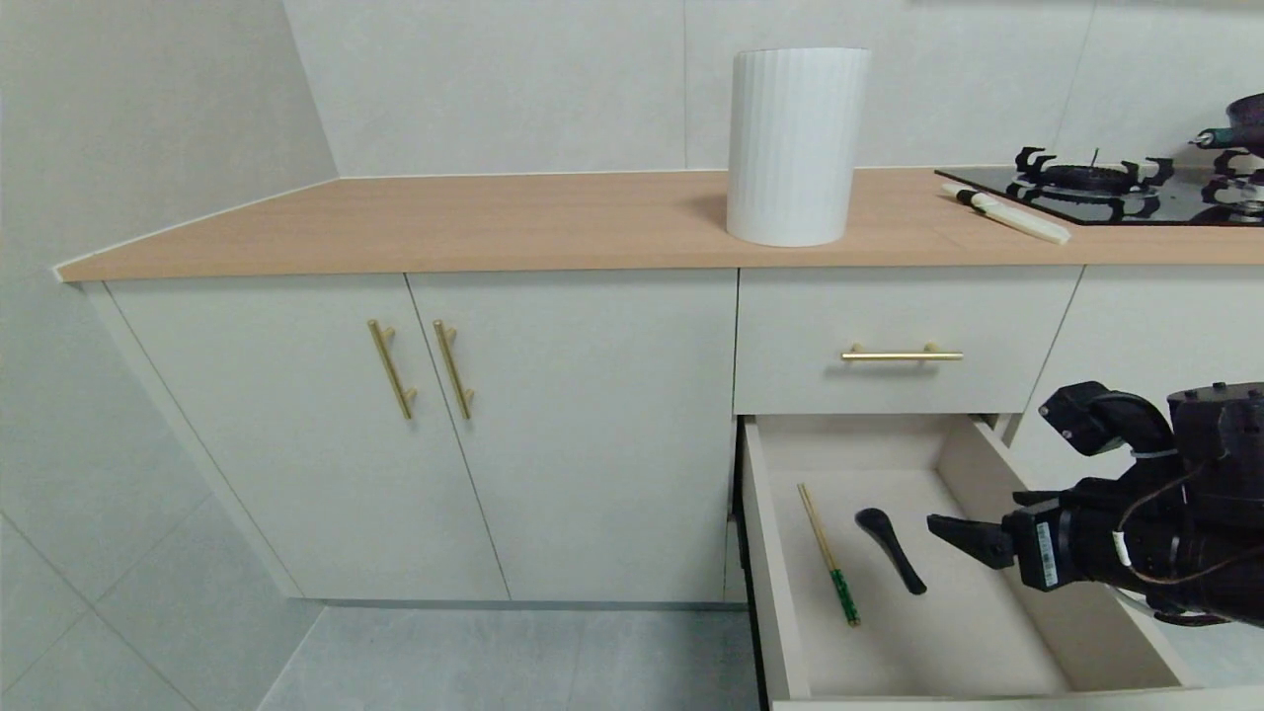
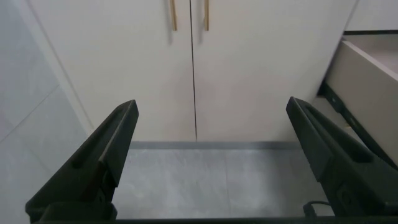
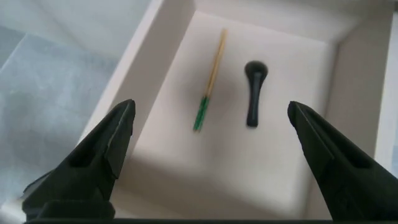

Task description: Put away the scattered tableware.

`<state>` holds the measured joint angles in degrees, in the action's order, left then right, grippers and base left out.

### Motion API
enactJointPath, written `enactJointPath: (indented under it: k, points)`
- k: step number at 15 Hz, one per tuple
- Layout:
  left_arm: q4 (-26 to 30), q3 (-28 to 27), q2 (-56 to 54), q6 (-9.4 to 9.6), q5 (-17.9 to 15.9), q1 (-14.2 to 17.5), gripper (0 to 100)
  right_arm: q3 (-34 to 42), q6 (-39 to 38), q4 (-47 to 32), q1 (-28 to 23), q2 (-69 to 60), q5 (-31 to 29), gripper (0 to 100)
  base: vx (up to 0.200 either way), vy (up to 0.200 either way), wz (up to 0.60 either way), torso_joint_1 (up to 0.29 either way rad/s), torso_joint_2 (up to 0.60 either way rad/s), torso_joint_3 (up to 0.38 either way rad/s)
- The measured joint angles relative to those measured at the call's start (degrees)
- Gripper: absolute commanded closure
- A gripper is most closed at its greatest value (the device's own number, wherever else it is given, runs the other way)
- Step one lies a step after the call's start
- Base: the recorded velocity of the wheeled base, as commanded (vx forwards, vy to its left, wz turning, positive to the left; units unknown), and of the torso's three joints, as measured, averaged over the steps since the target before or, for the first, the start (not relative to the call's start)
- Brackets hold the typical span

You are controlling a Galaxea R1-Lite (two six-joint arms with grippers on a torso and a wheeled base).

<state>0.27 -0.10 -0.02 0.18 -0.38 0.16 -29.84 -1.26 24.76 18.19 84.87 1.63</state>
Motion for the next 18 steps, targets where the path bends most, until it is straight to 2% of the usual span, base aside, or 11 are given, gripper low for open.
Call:
enactJointPath:
  k: [4, 7, 9, 12, 18]
  points:
    - [-0.02, 0.0, 0.0, 0.0, 0.0, 0.0, 0, 0.24, 0.48, -7.63, 1.66, -3.07, 3.18, 0, 0.0, 0.0, 0.0, 0.0, 0.0, 0.0]
    - [-0.02, 0.0, 0.0, 0.0, 0.02, 0.0, 0, 0.5, 3.83, -18.63, 3.85, -7.34, 8.59, 0, 0.0, 0.0, 0.0, 0.0, 0.0, 0.0]
    - [0.0, 0.0, 0.0, 0.0, 0.02, 0.0, 0, 0.52, 9.7, -30.17, 5.12, -10.01, 10.57, 0, 0.0, 0.0, 0.0, 0.0, 0.0, 0.0]
    - [0.0, 0.0, 0.0, -0.02, 0.02, 0.0, 0, 0.41, 19.4, -40.68, 5.77, -11.28, 10.79, 0, 0.0, 0.0, 0.0, 0.0, 0.0, 0.0]
    - [0.0, 0.0, 0.0, 0.0, 0.05, 0.0, 0, -0.04, 20.27, -42.11, 5.9, -3.25, 6.24, 0, 0.0, 0.0, 0.0, 0.0, 0.0, 0.0]
